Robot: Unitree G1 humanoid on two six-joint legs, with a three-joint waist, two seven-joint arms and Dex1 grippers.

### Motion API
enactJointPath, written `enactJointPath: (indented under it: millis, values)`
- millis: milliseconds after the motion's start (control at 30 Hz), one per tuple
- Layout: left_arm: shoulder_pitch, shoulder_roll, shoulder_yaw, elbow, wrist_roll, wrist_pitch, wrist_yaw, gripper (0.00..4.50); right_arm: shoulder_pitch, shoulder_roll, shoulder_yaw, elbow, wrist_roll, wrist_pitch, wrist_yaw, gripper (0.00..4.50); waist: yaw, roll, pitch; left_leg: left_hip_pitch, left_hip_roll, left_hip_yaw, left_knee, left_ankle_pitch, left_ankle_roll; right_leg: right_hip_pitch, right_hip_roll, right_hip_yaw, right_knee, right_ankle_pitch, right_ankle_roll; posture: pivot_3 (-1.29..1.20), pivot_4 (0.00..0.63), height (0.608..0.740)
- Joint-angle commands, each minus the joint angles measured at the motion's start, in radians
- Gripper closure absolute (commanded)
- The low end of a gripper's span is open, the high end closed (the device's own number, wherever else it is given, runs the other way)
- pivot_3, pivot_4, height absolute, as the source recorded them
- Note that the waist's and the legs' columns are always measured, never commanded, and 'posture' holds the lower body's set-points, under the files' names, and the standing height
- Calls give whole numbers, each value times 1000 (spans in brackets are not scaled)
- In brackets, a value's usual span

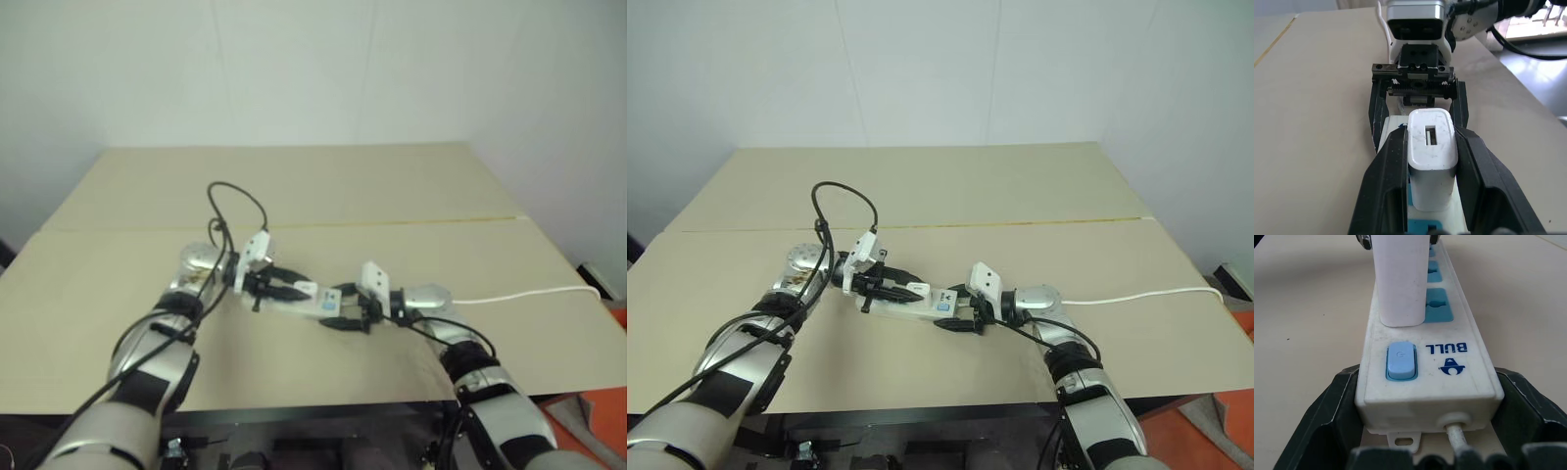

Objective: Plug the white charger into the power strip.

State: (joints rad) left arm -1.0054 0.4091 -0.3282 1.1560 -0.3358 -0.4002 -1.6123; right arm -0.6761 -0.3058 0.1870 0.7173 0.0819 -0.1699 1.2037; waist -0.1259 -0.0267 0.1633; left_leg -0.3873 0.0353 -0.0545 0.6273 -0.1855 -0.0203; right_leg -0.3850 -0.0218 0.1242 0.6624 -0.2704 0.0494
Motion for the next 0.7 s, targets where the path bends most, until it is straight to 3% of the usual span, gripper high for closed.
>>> enactJointPath:
  millis: [33, 433, 700]
  values:
    - [57, 51, -31, 112, 165, -30, -1, 3501, 34, 0, 35, -22, -16, 5, 30, 1078, 0, 0, -2, 0, 0, 0, 0, 0, 0, 0, 0, 0, 0, 0, 0, 0, 150, 740]
    - [58, 29, 44, 122, 198, 18, 23, 3501, 45, 3, 40, -32, -19, 17, 24, 1078, 0, 1, -9, 4, 0, 0, 0, 0, 0, 3, 0, 0, 0, -1, -1, 0, 150, 740]
    - [63, 20, 108, 124, 247, -8, 33, 970, 43, 5, 44, -33, -21, 24, 19, 1078, 1, -1, -10, 1, 0, 0, -1, 0, 0, 0, 0, 1, 0, -2, -2, 0, 150, 740]
